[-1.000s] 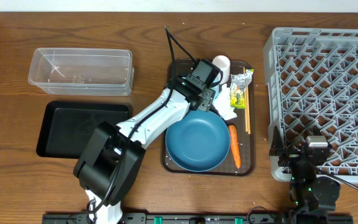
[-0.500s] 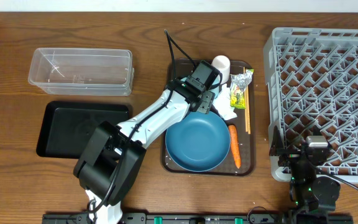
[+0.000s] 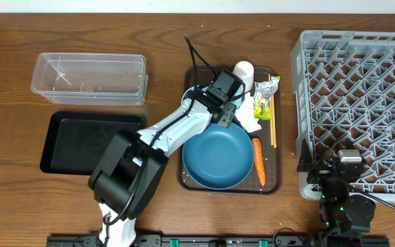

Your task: Sort waste into correct bins and load items into the dishwasher rack

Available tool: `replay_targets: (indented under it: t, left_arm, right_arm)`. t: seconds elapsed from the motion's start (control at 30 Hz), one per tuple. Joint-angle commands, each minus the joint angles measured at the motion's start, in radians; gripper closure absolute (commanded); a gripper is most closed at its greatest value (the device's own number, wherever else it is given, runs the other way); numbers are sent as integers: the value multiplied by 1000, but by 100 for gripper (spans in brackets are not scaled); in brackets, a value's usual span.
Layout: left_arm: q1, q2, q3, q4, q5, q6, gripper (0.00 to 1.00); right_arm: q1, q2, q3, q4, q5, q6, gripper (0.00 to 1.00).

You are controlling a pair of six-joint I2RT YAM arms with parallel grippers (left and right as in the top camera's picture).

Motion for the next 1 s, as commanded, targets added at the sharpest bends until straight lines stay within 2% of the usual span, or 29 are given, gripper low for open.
replay_targets:
  t: [0.0,0.3,0.4,0.5,0.6,0.7,0.97]
  left_arm:
    - [6,4,-11,10,-16,-11,29]
    - [6,4,-9,14,-15,-11,30]
    - [6,4,-9,13,-15,-11,38]
    - [6,4,-9,13,-15,-12,40]
    - [6,4,-9,13,-15,-12,54]
    - [6,4,-9,13,-16,-12,59]
    - [6,4,-9,13,-15,-12,60]
  right_arm:
    - [-16,-6,-4,-1,-1,-15,1]
    - [-16,-6,-4,-1,-1,-15,1]
    - [-16,-6,-4,-1,-1,-15,1]
    - [-16,-6,-4,-1,-1,-15,1]
    - [-16,-6,-4,-1,-1,-15,1]
    - [-16,-6,-4,-1,-1,-15,1]
    - [-16,-6,-4,-1,-1,-15,1]
